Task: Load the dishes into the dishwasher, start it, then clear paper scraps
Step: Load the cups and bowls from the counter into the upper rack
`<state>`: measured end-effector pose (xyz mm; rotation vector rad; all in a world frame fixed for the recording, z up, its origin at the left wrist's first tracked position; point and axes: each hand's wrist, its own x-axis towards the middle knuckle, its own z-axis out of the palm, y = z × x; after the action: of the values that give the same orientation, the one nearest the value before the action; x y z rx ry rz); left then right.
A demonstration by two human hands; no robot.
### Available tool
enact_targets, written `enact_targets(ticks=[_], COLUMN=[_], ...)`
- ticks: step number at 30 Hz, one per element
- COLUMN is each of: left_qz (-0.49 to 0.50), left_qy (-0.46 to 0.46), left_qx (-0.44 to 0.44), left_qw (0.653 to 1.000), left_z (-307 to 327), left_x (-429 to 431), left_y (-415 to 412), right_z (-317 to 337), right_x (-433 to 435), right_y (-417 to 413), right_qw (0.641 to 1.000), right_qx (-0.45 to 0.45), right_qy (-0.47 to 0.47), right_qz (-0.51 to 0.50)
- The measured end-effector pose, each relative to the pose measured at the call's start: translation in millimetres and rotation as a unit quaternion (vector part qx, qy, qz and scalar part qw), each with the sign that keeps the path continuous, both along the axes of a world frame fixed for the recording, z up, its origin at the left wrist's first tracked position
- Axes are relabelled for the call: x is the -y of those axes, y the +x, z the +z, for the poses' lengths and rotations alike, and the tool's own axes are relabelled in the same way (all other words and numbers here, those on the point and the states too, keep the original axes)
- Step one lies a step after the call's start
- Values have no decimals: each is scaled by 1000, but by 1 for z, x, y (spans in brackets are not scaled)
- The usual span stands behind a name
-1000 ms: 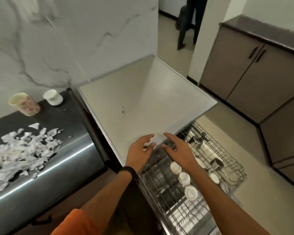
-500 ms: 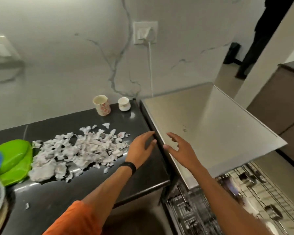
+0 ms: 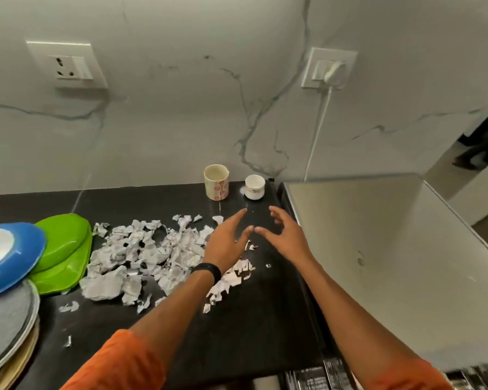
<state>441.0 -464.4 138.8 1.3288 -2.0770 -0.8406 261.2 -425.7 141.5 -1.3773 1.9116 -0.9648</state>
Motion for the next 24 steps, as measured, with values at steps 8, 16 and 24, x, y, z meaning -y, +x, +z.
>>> enact_targets(ticks=[8,16,24], left_qz=[65,108,120], left_qy=[27,42,47], left_qx=[-41,-64,-48], left_qw=[997,991,991], left_z=[2,-7,-23], left_x=[54,77,73], left_y=[-21,-34,-36], right_z=[-8,-47,-67], right_x=[103,173,191], right_y=[-21,-49,-37], right_qw=[1000,999,998], right_qx=[7,-20,-3], right_qy=[13,41,53], right_qz=[-1,-7,-31])
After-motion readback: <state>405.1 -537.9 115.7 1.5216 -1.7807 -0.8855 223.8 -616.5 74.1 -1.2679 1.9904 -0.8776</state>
